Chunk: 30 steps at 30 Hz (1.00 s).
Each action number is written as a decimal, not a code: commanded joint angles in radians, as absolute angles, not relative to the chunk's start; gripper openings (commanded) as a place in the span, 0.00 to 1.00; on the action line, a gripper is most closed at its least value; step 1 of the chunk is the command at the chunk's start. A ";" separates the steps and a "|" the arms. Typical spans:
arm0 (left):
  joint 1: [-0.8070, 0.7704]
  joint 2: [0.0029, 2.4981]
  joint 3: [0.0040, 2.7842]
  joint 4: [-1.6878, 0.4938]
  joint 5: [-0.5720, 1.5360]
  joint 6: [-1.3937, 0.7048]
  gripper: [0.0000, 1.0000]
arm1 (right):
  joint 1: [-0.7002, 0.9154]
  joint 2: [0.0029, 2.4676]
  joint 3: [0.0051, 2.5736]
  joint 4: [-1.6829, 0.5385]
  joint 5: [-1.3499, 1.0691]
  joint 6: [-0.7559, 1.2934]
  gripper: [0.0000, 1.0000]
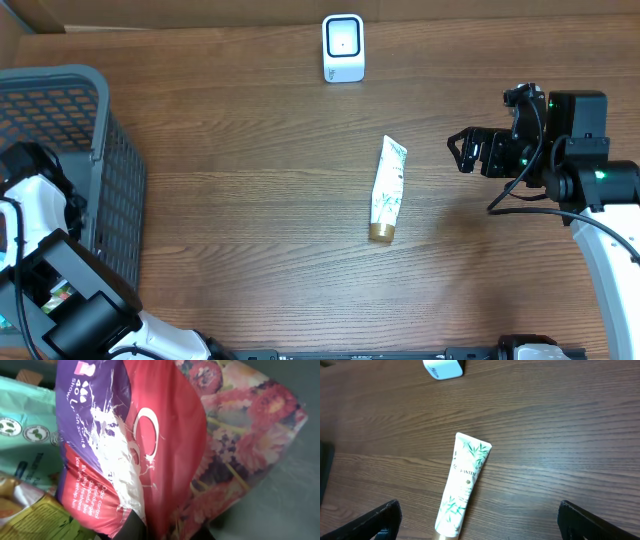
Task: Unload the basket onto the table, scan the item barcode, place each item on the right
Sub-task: 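Reach the left gripper into the basket and grasp the red snack bag, then carry the red bag out and place it left of the tube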
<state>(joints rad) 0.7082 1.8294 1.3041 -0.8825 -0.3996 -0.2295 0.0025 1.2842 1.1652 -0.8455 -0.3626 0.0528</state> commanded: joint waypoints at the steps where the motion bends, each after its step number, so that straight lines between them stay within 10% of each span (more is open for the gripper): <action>1: 0.690 1.834 1.415 -0.953 -0.329 -0.251 0.04 | 0.006 1.282 1.192 -0.840 -0.368 0.056 1.00; 19: 0.595 1.805 2.424 -1.451 0.193 -0.224 0.04 | 0.006 1.282 1.192 -0.840 -0.368 0.056 1.00; 30: 0.073 1.729 2.473 -1.642 0.073 -0.240 0.04 | 0.006 1.282 1.192 -0.840 -0.368 0.056 1.00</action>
<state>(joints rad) 0.2058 1.7348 2.4619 -1.6100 0.1524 -0.2317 0.0025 1.2842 1.1652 -0.8452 -0.3622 0.0528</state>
